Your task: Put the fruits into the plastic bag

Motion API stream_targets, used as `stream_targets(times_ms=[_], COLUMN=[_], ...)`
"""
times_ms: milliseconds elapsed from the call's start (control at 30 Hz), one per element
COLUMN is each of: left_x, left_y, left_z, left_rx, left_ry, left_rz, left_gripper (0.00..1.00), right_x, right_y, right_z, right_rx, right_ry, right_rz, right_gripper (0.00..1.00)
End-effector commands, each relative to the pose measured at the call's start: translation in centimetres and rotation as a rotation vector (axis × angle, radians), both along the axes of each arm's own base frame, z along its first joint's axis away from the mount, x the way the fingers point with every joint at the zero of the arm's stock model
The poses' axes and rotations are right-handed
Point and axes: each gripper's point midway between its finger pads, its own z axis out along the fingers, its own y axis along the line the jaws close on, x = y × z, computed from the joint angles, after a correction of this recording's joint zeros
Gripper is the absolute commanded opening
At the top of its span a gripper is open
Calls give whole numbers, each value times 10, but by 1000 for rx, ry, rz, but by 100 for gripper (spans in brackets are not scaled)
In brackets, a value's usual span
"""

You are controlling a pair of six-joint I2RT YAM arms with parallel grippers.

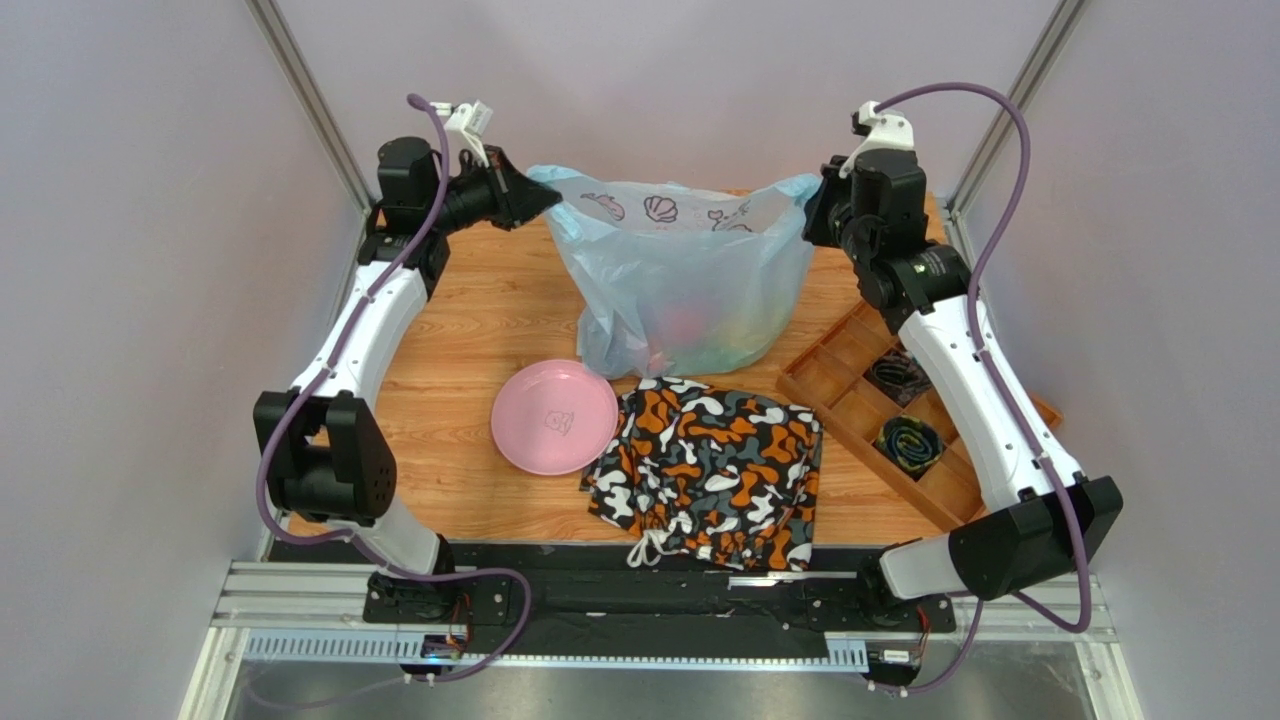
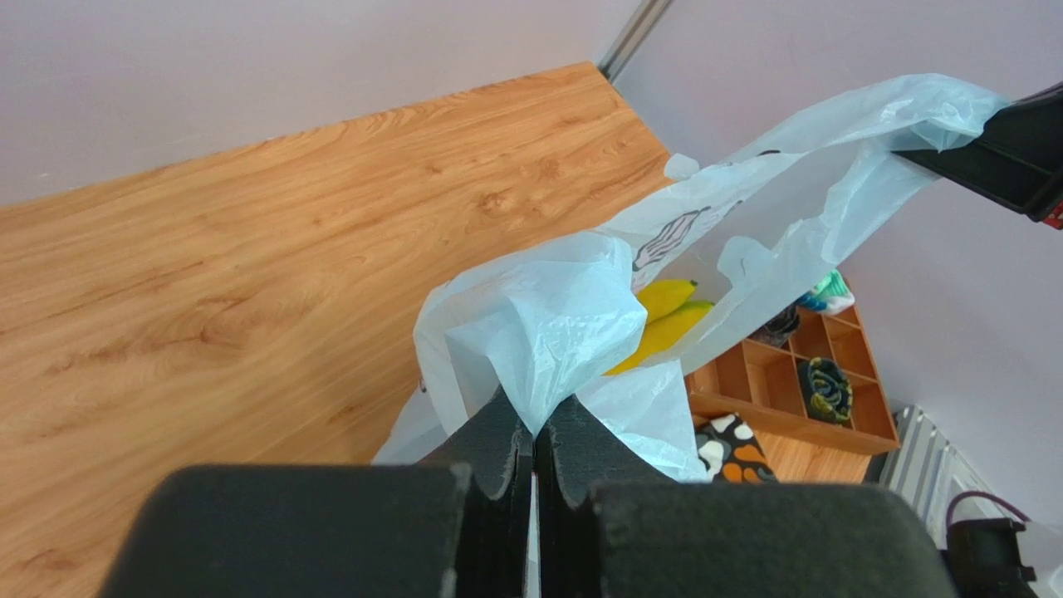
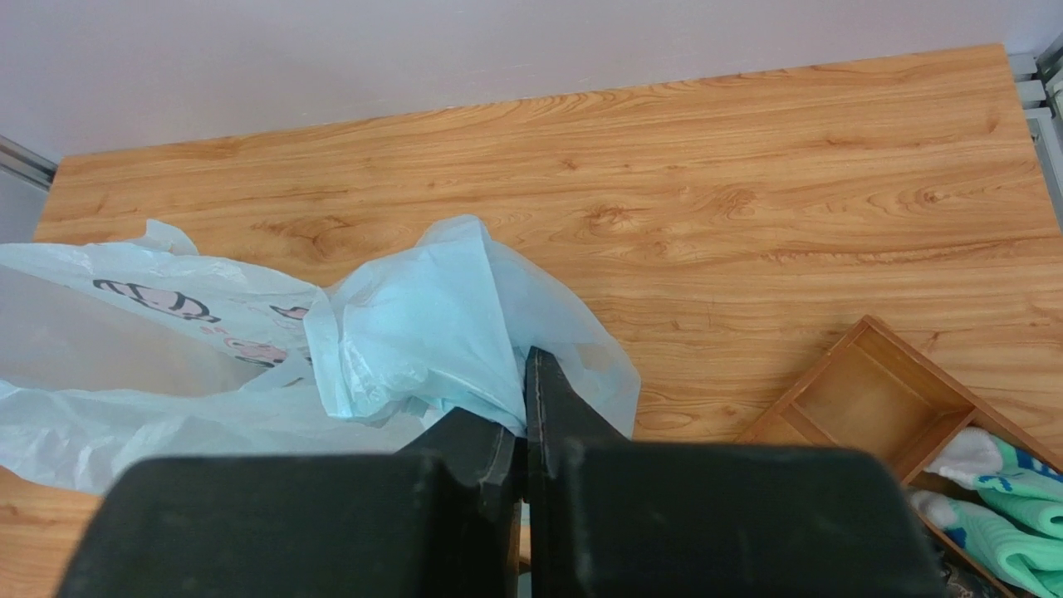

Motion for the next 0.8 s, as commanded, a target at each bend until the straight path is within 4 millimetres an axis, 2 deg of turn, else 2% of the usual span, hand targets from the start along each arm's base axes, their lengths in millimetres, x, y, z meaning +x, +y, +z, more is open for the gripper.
stream_targets(times_ms=[0,67,100,133,167,200,233,267,333,367,433,467,533,567,667,767], left_x=[-5,-8,-8,-10,-14,-15,-18,-24,-30,-41,-46,-59,-66,-77,-103,-129], left_y=[0,2,5,6,7,10,12,15,21,24,36,41,56,66,85,100], left_z=[34,40,42,39,44,46,46,57,57,69,64,76,64,73,59,38], left_rx=[12,23,31,37,38,44,47,48,63,65,93,95,123,129,167,220], left_ry=[-101,-113,-125,-105,-115,-119,-122,-149,-159,-192,-192,-227,-198,-219,-203,-187], left_rz=[1,17,35,43,51,69,78,100,132,150,219,247,332,386,477,535], left_gripper=[4,16,37,48,57,69,77,89,91,92,93,93,93,93,94,95], right_x=[-4,-7,-8,-10,-13,-14,-16,-21,-28,-31,-46,-50,-64,-69,-82,-89], right_y=[-5,-3,-4,-2,-2,-2,2,3,9,12,20,22,25,26,18,1], right_z=[5,5,6,5,9,11,13,17,22,21,34,38,40,44,38,21], right_rx=[-7,1,3,7,12,9,12,16,15,15,19,18,19,23,32,37], right_ry=[-19,-28,-34,-35,-49,-55,-63,-79,-104,-118,-168,-194,-224,-244,-255,-235], right_rz=[-4,8,9,17,25,32,55,69,128,150,225,246,291,304,278,187], right_gripper=[6,15,20,31,37,49,53,57,65,67,71,72,74,75,77,78])
